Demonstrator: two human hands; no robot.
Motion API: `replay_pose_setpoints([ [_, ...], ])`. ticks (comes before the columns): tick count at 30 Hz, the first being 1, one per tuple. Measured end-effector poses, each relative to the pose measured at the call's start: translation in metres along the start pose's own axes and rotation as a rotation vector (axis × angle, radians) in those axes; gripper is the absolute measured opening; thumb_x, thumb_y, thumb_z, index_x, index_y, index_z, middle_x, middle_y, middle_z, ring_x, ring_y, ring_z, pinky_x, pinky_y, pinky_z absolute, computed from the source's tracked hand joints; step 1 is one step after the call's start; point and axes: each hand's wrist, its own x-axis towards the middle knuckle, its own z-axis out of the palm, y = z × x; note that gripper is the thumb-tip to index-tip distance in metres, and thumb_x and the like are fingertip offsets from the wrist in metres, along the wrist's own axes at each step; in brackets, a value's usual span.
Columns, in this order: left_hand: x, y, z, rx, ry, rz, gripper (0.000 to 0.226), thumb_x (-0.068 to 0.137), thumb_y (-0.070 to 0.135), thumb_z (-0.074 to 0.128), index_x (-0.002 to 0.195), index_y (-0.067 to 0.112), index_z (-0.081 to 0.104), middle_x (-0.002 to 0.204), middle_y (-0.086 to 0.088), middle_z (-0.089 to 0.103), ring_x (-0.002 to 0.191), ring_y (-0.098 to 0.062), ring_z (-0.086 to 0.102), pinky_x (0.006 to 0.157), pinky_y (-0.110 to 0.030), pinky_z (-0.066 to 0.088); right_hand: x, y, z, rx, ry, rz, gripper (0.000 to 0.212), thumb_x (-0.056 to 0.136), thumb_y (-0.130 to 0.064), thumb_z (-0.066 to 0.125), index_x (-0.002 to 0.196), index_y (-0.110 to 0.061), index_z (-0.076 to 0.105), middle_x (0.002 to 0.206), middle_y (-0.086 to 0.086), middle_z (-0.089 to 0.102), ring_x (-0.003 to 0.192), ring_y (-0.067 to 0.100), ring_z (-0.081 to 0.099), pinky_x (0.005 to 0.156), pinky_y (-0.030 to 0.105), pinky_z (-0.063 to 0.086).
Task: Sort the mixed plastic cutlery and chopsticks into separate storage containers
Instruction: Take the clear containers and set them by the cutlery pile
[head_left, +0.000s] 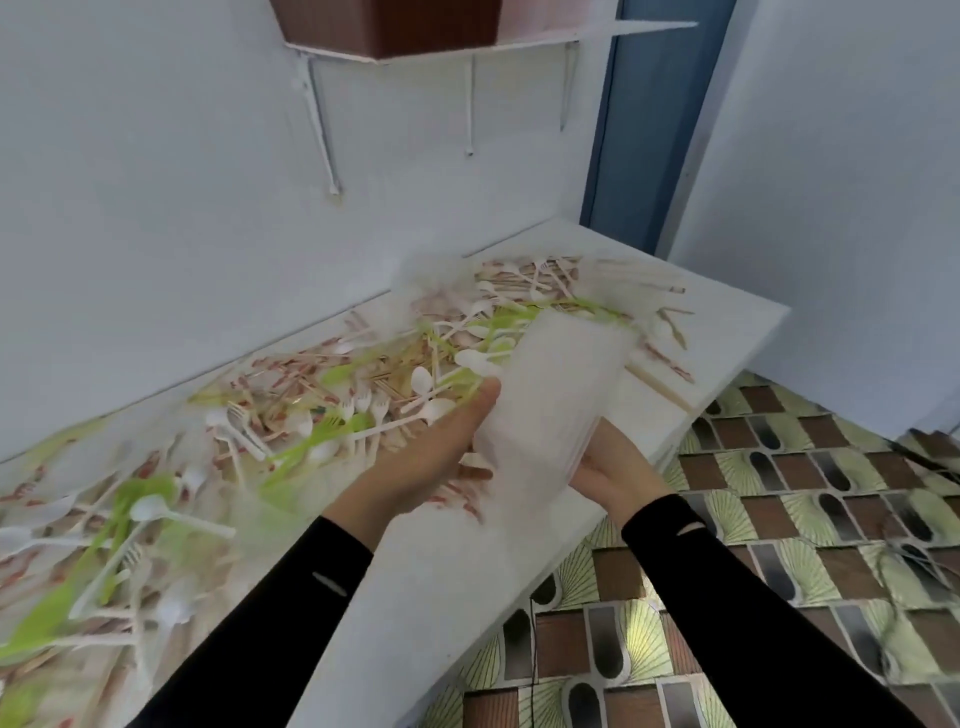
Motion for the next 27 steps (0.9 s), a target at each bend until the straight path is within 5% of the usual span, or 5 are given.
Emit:
replay_pose_setpoints([
  [6, 0.082, 0.008, 0.026, 0.639, 0.281, 0.154, 0.047, 0.102, 0.037, 0.042, 0.147, 0.023, 0.037, 0.151, 0.001, 0.036, 0.139, -0.018, 0.033, 0.112, -0.035, 0.027, -0.01, -0.051, -0.071, 0.058, 0.062, -0.098, 0.032, 0.09, -0.015, 0.067, 0.121, -0.006, 0.066, 0.128, 0.016, 0.064, 0.112, 0.028, 0.065, 0.097, 0.044, 0.053],
  [9, 0.117, 0.008, 0.025, 1.299, 0.051, 0.109, 0.088, 0.09, 0.031, 0.062, 0.157, 0.019, 0.007, 0.163, -0.003, 0.002, 0.151, -0.026, 0.001, 0.12, -0.046, 0.006, -0.031, -0.068, -0.091, 0.172, -0.043, -0.144, 0.078, 0.033, -0.018, 0.102, 0.105, -0.007, 0.075, 0.119, 0.014, 0.069, 0.102, 0.027, 0.069, 0.089, 0.044, 0.057],
  [11, 0.14, 0.011, 0.028, 1.409, -0.029, 0.122, 0.111, 0.083, 0.047, 0.071, 0.157, 0.02, -0.008, 0.164, -0.001, -0.013, 0.151, -0.025, -0.012, 0.12, -0.048, -0.004, -0.047, -0.077, -0.094, 0.189, -0.109, -0.2, 0.051, 0.033, -0.016, 0.101, 0.078, -0.008, 0.08, 0.091, 0.011, 0.076, 0.076, 0.023, 0.074, 0.061, 0.037, 0.061],
  [15, 0.176, 0.019, 0.03, 1.421, -0.111, 0.06, 0.129, 0.07, 0.059, 0.079, 0.156, 0.026, -0.011, 0.164, -0.001, -0.011, 0.151, -0.024, -0.014, 0.118, -0.049, -0.011, -0.051, -0.095, -0.108, 0.139, 0.05, -0.279, 0.042, 0.1, -0.007, 0.043, 0.078, -0.015, 0.077, 0.07, 0.002, 0.074, 0.059, 0.013, 0.071, 0.046, 0.024, 0.054],
  [27, 0.21, 0.097, 0.038, 0.689, -0.009, 0.134, 0.085, 0.071, 0.084, 0.056, 0.144, 0.045, 0.038, 0.147, 0.021, 0.044, 0.131, -0.008, 0.048, 0.112, -0.043, 0.038, 0.009, -0.15, -0.119, 0.086, 0.164, -0.241, 0.073, 0.105, -0.006, 0.03, 0.042, -0.012, 0.065, 0.047, 0.003, 0.06, 0.033, 0.01, 0.056, 0.034, 0.018, 0.044],
])
